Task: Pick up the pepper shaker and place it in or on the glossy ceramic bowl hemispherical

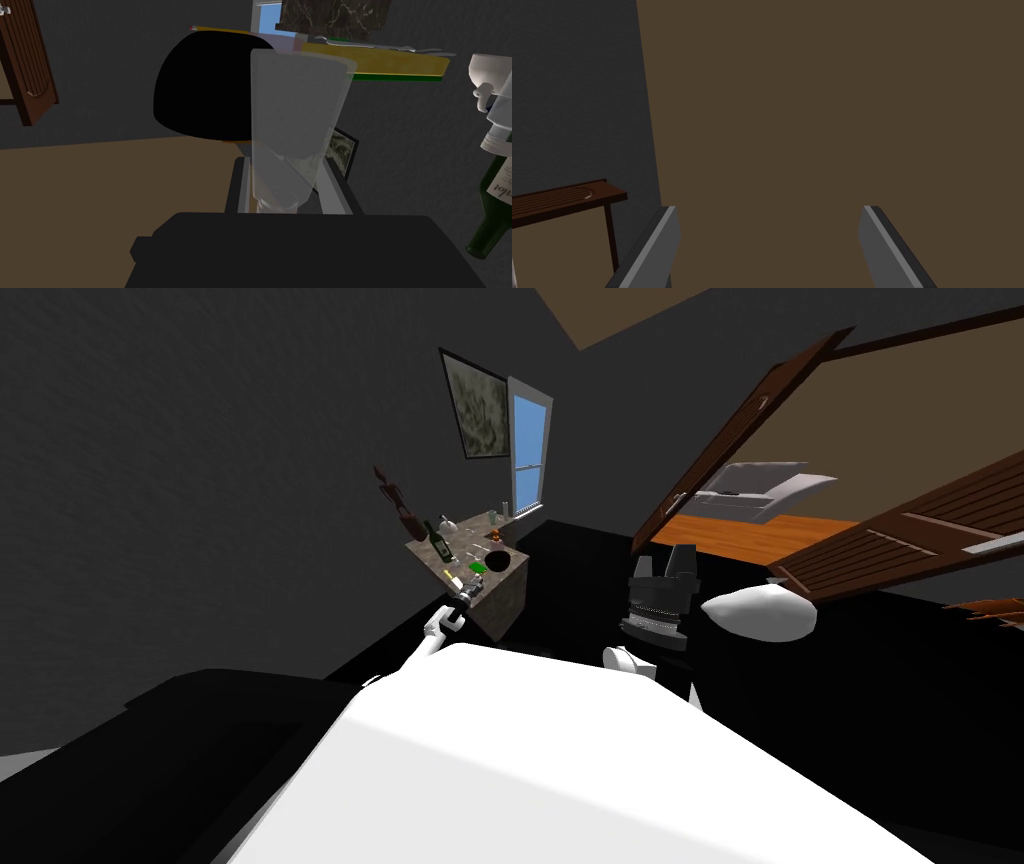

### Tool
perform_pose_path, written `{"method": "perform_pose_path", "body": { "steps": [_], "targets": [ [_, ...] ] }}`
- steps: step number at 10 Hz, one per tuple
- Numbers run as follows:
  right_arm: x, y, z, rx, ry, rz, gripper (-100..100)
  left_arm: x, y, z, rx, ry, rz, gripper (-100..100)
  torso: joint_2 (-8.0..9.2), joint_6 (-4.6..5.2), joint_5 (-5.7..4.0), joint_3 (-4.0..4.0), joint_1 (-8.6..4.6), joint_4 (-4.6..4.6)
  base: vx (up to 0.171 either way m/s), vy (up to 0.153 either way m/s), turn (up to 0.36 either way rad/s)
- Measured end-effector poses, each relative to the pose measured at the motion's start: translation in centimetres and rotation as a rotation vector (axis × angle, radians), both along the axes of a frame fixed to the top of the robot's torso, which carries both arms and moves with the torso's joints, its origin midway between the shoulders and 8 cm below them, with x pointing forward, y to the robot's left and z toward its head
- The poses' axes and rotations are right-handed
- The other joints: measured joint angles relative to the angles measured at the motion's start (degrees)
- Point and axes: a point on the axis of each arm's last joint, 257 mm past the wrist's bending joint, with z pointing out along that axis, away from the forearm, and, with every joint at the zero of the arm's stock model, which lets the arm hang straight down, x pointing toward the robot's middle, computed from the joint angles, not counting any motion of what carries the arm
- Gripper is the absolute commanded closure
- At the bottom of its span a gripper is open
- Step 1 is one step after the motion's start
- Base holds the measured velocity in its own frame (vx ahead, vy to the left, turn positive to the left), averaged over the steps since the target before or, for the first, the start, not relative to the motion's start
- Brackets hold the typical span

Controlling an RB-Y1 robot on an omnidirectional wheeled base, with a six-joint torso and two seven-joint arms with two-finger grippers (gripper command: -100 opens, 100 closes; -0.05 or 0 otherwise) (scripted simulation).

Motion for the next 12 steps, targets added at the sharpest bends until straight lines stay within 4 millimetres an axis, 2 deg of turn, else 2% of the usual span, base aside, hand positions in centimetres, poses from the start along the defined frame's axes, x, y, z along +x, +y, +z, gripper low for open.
{"method": "perform_pose_path", "body": {
  "steps": [2,3,4,7,9,12],
  "targets": [
    [0.0,0.0,0.0,0.000,0.000,0.000,0,-1.4,0.2,-0.1,0.000,0.001,-0.019,100,-0.05,0.02,0.00,-0.06,-0.16,-0.06,0.038,-0.052,0.075],
    [0.0,0.0,0.0,0.000,0.000,0.000,0,-1.5,0.2,-0.1,-0.001,0.000,-0.022,0,-0.01,0.08,0.03,-0.04,-0.05,-0.06,0.003,-0.006,-0.004],
    [0.0,0.0,0.0,0.000,0.000,0.000,0,-1.5,0.2,-0.1,-0.002,0.000,-0.022,100,0.04,0.07,0.04,-0.01,0.03,-0.05,-0.125,-0.006,0.071],
    [0.0,0.0,0.0,0.000,0.000,0.000,0,-1.6,2.1,0.7,0.011,0.004,-0.001,100,1.16,-0.41,0.27,0.41,0.30,-0.27,-0.222,-0.041,0.054],
    [0.0,0.0,0.0,0.000,0.000,0.000,0,-1.5,3.8,0.8,0.020,0.022,0.026,100,0.98,-0.42,0.28,0.32,0.43,-0.29,-0.131,-0.023,0.016],
    [0.0,0.0,0.0,0.000,0.000,0.000,0,-0.8,7.0,3.2,0.035,0.016,0.068,100,0.75,-0.43,0.25,0.19,0.28,-0.33,-0.115,-0.058,0.009]
  ]
}}
